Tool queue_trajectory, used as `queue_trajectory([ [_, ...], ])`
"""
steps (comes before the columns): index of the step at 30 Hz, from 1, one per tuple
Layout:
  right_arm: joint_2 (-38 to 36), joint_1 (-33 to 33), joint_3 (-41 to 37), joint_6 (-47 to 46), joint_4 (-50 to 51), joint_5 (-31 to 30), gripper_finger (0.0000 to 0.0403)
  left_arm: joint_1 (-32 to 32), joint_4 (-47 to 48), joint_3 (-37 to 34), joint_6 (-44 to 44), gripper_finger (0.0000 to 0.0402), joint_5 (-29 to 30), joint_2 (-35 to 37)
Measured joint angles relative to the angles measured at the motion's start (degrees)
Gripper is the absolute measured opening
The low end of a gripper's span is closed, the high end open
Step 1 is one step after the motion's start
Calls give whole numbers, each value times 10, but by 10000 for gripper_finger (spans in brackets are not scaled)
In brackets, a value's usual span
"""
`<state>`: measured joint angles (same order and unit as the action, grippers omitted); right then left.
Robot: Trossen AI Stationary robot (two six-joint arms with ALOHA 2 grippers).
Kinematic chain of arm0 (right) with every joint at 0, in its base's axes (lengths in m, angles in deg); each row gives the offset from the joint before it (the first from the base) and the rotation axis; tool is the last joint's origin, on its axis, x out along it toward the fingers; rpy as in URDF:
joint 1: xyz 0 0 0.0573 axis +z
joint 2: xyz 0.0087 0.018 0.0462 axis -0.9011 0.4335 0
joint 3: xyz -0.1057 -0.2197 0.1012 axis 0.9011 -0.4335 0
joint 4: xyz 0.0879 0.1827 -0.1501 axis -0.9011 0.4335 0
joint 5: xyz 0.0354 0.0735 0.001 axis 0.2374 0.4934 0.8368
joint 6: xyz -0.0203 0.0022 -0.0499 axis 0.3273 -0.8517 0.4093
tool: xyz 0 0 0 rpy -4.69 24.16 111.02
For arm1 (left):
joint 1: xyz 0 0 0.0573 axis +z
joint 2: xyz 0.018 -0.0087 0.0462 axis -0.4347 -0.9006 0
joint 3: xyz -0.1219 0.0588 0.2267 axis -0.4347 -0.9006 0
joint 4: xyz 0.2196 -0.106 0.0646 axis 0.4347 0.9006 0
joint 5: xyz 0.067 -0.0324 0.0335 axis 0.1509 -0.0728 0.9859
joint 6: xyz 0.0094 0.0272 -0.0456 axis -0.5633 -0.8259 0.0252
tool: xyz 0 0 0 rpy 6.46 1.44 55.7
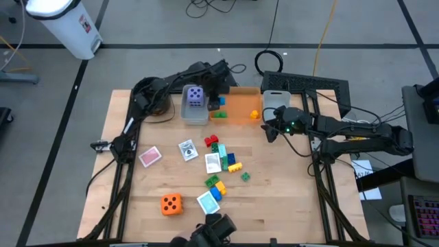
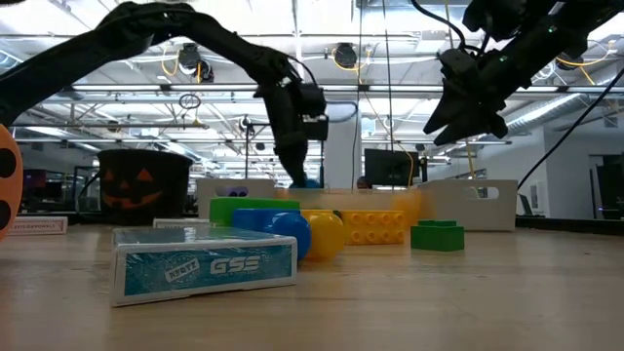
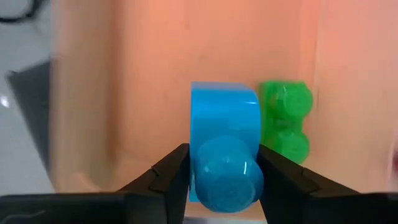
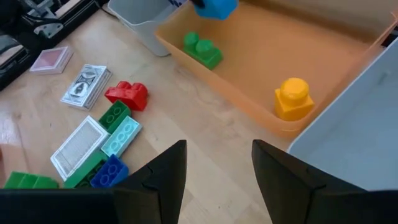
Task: Pick & Place Toys
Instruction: Put the right blue game piece into the orange bin
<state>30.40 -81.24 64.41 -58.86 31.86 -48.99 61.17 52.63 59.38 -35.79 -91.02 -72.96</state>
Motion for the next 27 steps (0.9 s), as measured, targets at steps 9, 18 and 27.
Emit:
queue_trajectory([
  [9,0,1,0,-1,1,1,171,-22,4,0,12,136,22,-26],
  [18,0,1,0,12,1,1,171,-30,10,0,14,169,22,-32],
  [27,0,1,0,16,1,2,171,-30,11,0,33,171,61,-32],
])
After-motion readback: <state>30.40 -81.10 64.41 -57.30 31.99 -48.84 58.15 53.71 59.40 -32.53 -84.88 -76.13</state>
